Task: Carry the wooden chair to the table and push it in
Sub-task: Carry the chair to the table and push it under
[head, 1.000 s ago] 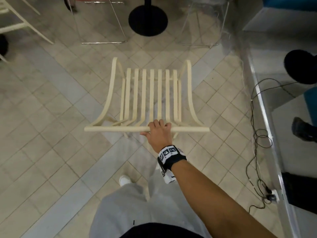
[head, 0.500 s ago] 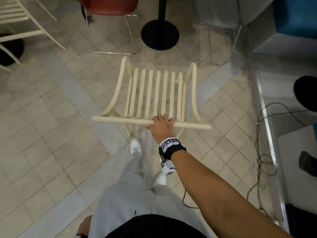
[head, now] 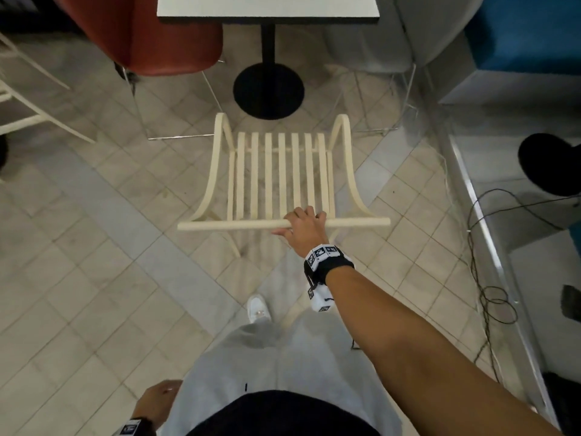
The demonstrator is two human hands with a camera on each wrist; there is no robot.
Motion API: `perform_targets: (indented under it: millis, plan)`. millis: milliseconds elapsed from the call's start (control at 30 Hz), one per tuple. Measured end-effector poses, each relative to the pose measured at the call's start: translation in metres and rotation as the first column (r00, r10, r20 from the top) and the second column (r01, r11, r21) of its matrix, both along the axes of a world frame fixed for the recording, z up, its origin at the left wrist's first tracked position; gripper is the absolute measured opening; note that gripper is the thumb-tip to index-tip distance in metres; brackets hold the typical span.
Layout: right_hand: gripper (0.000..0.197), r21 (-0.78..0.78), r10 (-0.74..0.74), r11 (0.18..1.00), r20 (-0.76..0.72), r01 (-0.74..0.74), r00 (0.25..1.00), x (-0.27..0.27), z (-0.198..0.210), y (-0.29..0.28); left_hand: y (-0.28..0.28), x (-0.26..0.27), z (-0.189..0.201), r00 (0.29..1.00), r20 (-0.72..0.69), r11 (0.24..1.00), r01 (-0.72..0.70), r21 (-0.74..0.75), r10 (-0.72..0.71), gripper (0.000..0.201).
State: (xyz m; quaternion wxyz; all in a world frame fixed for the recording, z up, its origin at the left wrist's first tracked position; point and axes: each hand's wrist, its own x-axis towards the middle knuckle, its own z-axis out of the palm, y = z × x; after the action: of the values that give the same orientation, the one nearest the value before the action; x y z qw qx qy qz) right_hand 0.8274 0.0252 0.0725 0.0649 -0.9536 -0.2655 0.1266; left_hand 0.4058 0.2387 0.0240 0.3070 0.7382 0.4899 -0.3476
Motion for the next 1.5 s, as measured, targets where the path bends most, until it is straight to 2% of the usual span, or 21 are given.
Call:
perform_targets:
  millis: [67,167,400,600,700,866,966,1066,1100,1200,1333,1500]
  plan:
    - [0.066,0.007,-0.001,1.0,-0.007,0.001,1.0,0.019,0.001,0.008,0.003,0.03,0.025,1.0,0.002,0.999,-0.026,-0.047,0.026,0.02]
    - [0.061,0.012,0.007,1.0,-0.007,-0.007,1.0,0.048,0.001,0.018,0.014,0.062,0.038,0.996,0.028,0.993,-0.088,-0.082,0.09,0.017]
    - [0.058,-0.016,0.007,1.0,0.009,-0.007,1.0,0.115,-0.002,0.044,0.019,0.104,0.025,0.988,-0.037,0.979,-0.156,-0.13,0.153,0.025]
    - [0.061,-0.019,0.016,1.0,0.013,-0.016,1.0,0.171,-0.001,0.065,0.011,0.156,0.032,0.987,-0.016,0.98,-0.159,-0.124,0.158,0.026]
    - [0.061,-0.026,0.025,0.999,0.003,-0.025,1.0,0.2,0.0,0.075,0.004,0.189,0.031,0.996,-0.013,0.992,-0.093,-0.087,0.093,0.041]
    - [0.059,-0.02,0.046,0.999,-0.097,-0.048,0.994,0.245,0.003,0.091,-0.005,0.223,0.026,1.0,-0.012,0.999,-0.022,-0.04,0.021,0.035]
    - [0.058,-0.034,0.047,0.998,-0.112,-0.051,0.993,0.266,0.004,0.1,-0.004,0.238,0.033,0.996,-0.012,0.996,-0.083,-0.044,0.083,0.034]
    - [0.058,-0.036,0.056,0.998,-0.077,-0.059,0.995,0.285,0.004,0.108,-0.006,0.26,0.046,0.993,-0.034,0.992,-0.112,-0.059,0.11,0.043]
    - [0.058,-0.036,0.058,0.998,-0.076,-0.061,0.995,0.291,0.003,0.11,-0.005,0.264,0.046,0.994,-0.05,0.993,-0.1,-0.069,0.097,0.043]
    - [0.062,-0.047,0.052,0.997,-0.107,-0.057,0.993,0.315,0.004,0.12,0.006,0.279,0.046,0.995,-0.078,0.993,-0.071,-0.09,0.064,0.026]
    - [0.065,-0.061,0.058,0.996,-0.117,-0.066,0.991,0.345,0.003,0.133,0.044,0.327,0.051,0.999,0.03,0.997,-0.04,-0.066,0.042,0.022]
    - [0.063,-0.083,0.062,0.994,-0.112,-0.071,0.992,0.38,0.003,0.151,0.113,0.421,0.062,0.978,0.21,0.998,0.033,-0.056,-0.021,0.024]
